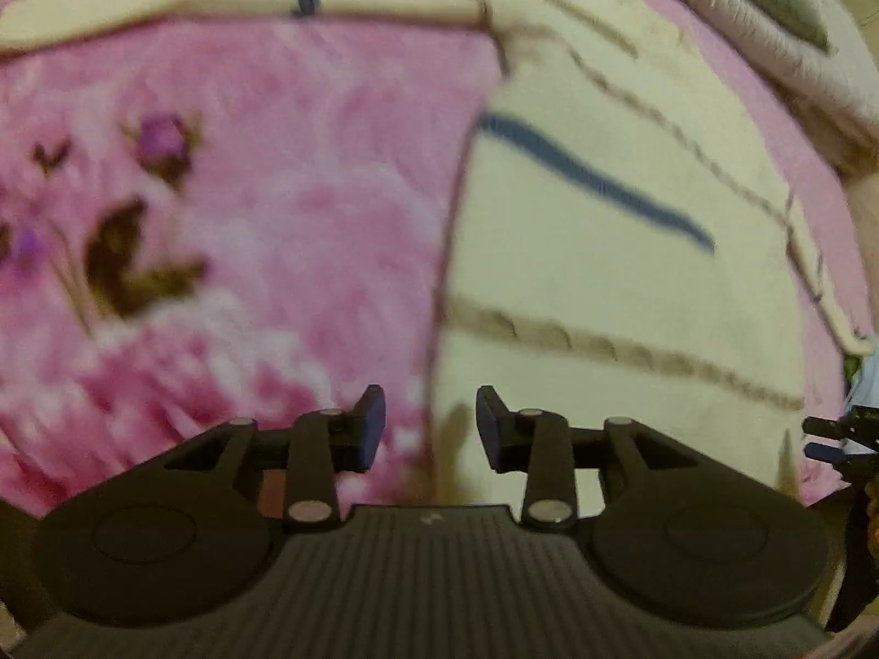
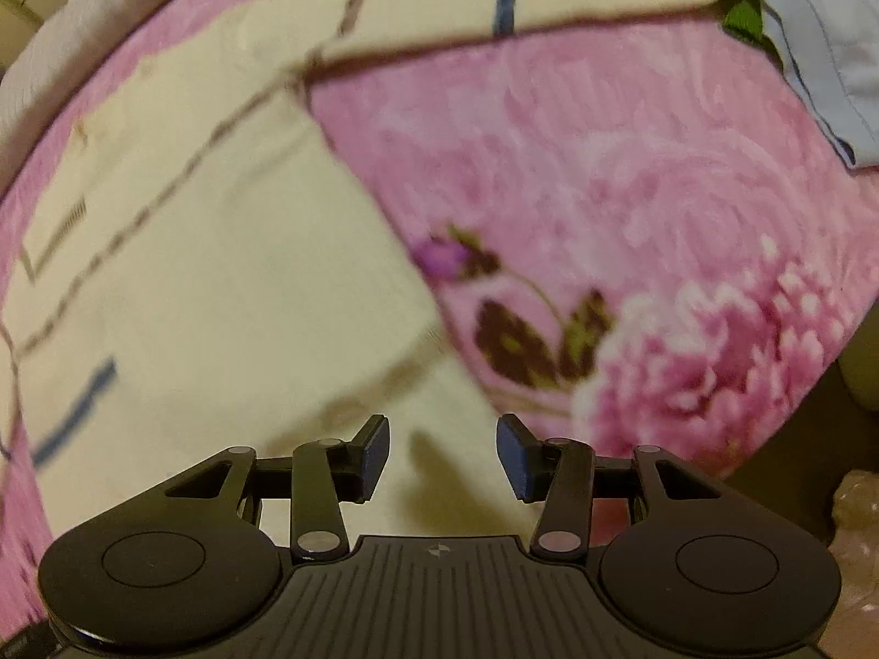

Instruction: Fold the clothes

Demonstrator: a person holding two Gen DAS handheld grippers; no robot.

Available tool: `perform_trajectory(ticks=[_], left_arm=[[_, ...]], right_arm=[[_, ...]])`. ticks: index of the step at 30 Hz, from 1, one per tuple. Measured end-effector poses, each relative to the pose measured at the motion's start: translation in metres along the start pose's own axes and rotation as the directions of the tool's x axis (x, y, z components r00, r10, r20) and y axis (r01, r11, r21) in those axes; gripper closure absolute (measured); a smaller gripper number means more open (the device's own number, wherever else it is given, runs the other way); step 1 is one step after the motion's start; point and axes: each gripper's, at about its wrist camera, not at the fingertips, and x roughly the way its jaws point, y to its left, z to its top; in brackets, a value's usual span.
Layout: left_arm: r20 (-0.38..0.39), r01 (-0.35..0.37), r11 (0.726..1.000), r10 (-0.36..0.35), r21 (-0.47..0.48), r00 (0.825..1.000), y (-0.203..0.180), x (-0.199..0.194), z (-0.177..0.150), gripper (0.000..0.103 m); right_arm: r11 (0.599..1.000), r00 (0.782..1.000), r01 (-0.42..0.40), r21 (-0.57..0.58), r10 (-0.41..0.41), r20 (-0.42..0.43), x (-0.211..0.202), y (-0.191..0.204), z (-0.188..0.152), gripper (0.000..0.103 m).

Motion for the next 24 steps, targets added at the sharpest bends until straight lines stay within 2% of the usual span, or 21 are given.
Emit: perform_trajectory(ticks=[3,6,7,8,9,10,13,15,17,18,21,24], left_arm=[[-0.008,0.002,0.998,-0.003,-0.057,1.0,-0.007,0.014,-0.01,0.067],[0.027,-0.052,0.998,0.053,-0.043,0.998,-0.017,0.017,-0.019,0.069],[0.043,-0.059,0.997,0.062,-0.059,0.997,-0.017,0.017,-0.021,0.087],[0.05,-0.033,0.995,0.038,-0.098,0.998,-0.014,0.015,-0.025,0.096],[0.058,-0.007,0.99,0.015,-0.138,0.998,-0.011,0.013,-0.029,0.097],[0.075,0.002,0.987,0.01,-0.16,0.997,-0.008,0.009,-0.031,0.098],[0.123,0.028,0.985,-0.007,-0.171,0.992,-0.009,-0.007,-0.043,0.098],[0.13,0.018,0.991,0.0,-0.131,0.992,-0.016,-0.012,-0.054,0.096],[0.089,-0.055,0.992,0.066,-0.113,0.994,-0.016,-0.001,-0.062,0.095],[0.063,-0.097,0.989,0.105,-0.113,0.992,-0.015,0.006,-0.065,0.091],[0.059,-0.129,0.984,0.137,-0.122,0.989,-0.017,-0.004,-0.065,0.086],[0.042,-0.212,0.977,0.212,-0.002,0.976,-0.043,-0.027,-0.069,0.09]], right_arm=[[1.0,0.999,-0.01,-0.029,0.009,-0.034,0.013,-0.014,-0.013,0.055],[0.995,0.998,-0.044,-0.089,0.039,-0.051,0.024,-0.016,-0.023,0.055],[0.991,0.998,-0.049,-0.122,0.044,-0.044,0.025,-0.014,-0.025,0.056],[0.987,0.998,-0.051,-0.154,0.045,-0.04,0.025,-0.014,-0.027,0.06],[0.981,0.998,-0.054,-0.185,0.048,-0.038,0.025,-0.013,-0.028,0.083],[0.975,0.997,-0.074,-0.208,0.067,-0.042,0.023,-0.015,-0.028,0.096],[0.965,0.994,-0.109,-0.239,0.109,-0.015,0.008,-0.025,-0.026,0.096],[0.962,0.994,-0.098,-0.256,0.105,0.014,0.0,-0.032,-0.028,0.096],[0.962,0.996,-0.085,-0.261,0.092,0.015,0.002,-0.039,-0.031,0.096],[0.968,0.996,-0.085,-0.236,0.081,-0.028,0.008,-0.041,-0.033,0.096],[0.979,0.992,-0.093,-0.179,0.075,-0.104,0.01,-0.044,-0.036,0.095],[0.972,0.99,-0.08,-0.22,0.052,-0.129,-0.009,-0.04,-0.043,0.094]])
